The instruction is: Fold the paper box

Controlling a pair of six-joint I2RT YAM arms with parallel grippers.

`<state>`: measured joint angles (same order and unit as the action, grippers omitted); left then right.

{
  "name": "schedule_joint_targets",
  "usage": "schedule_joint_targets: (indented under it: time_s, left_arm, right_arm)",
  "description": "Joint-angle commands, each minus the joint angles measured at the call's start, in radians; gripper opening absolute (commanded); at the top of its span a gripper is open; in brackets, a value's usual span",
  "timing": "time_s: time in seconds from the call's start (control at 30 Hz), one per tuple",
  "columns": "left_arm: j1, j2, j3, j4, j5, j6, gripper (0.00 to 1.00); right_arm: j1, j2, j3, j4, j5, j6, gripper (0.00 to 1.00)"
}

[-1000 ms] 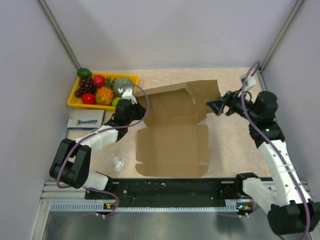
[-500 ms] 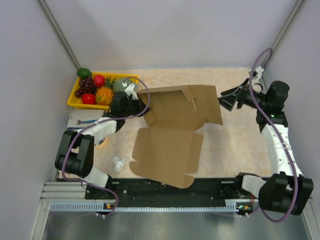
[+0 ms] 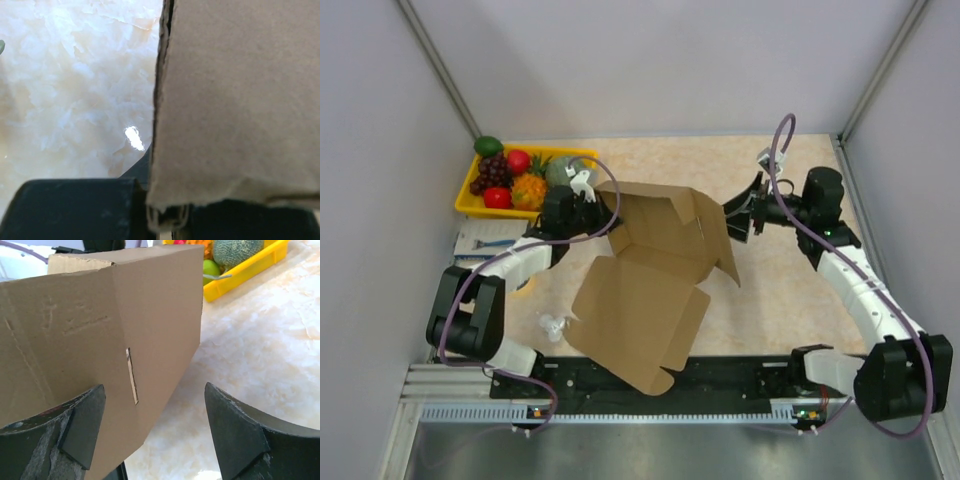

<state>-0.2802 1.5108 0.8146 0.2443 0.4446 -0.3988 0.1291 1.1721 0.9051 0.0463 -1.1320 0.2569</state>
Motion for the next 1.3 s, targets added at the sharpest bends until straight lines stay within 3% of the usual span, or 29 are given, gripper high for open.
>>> schedule_joint_targets:
  time_s: [0.0,0.03,0.07,0.27,0.4,0.53,0.67,0.7,0.83,1.07,1.27]
  left_arm:
    - [-0.024,-0.080,-0.014,0.027,-0.096,-0.060,0.00]
    - [-0.024,-0.089,-0.014,0.018,-0.115,-0.063,0.00]
    - [-0.028,-0.095,-0.015,0.009,-0.153,-0.063,0.00]
    - [-0.036,-0.110,-0.051,0.070,-0.213,-0.141,0.00]
    - [-0.037,-0.097,-0.046,0.098,-0.146,-0.155,0.00]
    - [-0.042,-0.115,-0.066,0.095,-0.149,-0.130,0.00]
    - [-0.043,-0.129,-0.071,0.072,-0.152,-0.107,0.00]
    - [-0.045,-0.138,-0.072,0.069,-0.158,-0.100,0.00]
    - [-0.071,-0.161,-0.075,0.033,-0.231,-0.080,0.00]
    - [-0.148,-0.239,-0.111,0.016,-0.435,-0.026,0.00]
    - [-0.201,-0.284,-0.101,-0.011,-0.576,0.025,0.00]
  right_arm:
    - [0.041,-0.104,-0.048,0.046,0.191,0.022,0.82]
    - [0.040,-0.112,-0.038,-0.042,0.333,0.030,0.82]
    - [0.041,-0.120,-0.026,-0.072,0.374,0.051,0.81]
    - [0.193,-0.204,-0.130,0.045,0.612,0.183,0.80]
    - [0.207,-0.142,-0.109,0.006,0.636,0.037,0.82]
    - [0.211,-0.092,-0.061,0.000,0.517,-0.057,0.79]
    - [0.228,-0.089,-0.017,-0.049,0.580,-0.114,0.77]
    - [0.260,-0.089,-0.009,-0.109,0.662,-0.146,0.77]
    - [0.338,-0.103,-0.015,-0.106,0.918,-0.159,0.76]
    - [0.452,-0.042,-0.034,0.012,1.205,-0.283,0.68]
    - [0.463,-0.025,-0.055,0.132,1.282,-0.301,0.57]
